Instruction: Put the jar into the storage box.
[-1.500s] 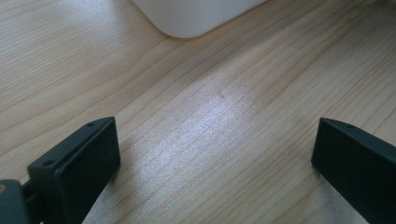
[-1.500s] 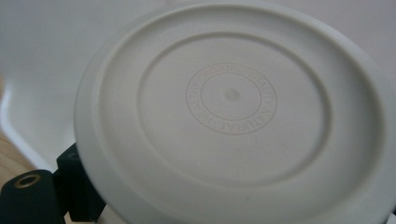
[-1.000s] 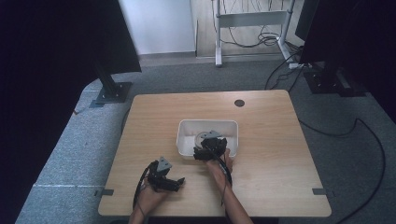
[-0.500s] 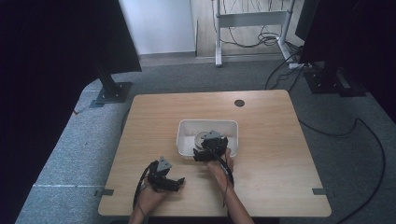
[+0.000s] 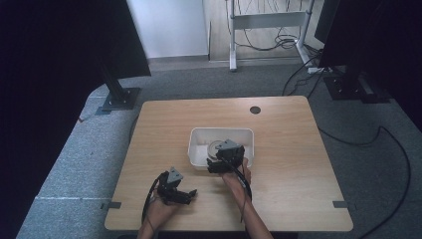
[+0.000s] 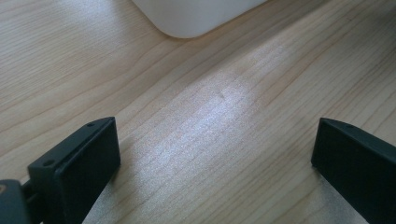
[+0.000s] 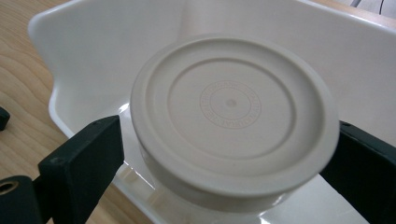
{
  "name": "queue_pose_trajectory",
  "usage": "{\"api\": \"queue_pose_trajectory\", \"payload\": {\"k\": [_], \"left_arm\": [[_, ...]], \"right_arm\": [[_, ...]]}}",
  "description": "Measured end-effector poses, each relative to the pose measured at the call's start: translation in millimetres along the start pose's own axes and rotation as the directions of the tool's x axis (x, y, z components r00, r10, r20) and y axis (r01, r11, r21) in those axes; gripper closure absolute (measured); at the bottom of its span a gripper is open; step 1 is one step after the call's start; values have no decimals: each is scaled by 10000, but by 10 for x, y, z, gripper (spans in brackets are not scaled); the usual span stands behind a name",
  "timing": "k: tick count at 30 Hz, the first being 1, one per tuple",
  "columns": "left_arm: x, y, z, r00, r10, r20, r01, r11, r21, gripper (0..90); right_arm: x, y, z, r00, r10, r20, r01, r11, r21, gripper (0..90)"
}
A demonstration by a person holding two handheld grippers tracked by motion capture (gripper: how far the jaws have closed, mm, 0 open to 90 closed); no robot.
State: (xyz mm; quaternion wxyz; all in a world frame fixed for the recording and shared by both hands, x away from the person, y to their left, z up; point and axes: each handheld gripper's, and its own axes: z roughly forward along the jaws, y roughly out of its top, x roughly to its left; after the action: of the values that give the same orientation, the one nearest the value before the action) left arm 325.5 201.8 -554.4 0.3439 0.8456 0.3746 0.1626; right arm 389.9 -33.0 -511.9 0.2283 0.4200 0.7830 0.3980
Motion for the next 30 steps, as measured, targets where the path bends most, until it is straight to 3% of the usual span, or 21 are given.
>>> {"api": "queue_pose_trajectory", "payload": {"k": [9, 30], "left_arm": [[0, -1, 1, 10000, -4, 3, 4, 10000, -3, 9], [-1, -1, 1, 10000, -12, 9, 12, 10000, -3, 9]], "right_arm": [[-6, 44, -155, 9998, -205, 34, 205, 9995, -230, 32], [-64, -36, -401, 9968, -690, -406, 686, 9976, -123, 36]]}}
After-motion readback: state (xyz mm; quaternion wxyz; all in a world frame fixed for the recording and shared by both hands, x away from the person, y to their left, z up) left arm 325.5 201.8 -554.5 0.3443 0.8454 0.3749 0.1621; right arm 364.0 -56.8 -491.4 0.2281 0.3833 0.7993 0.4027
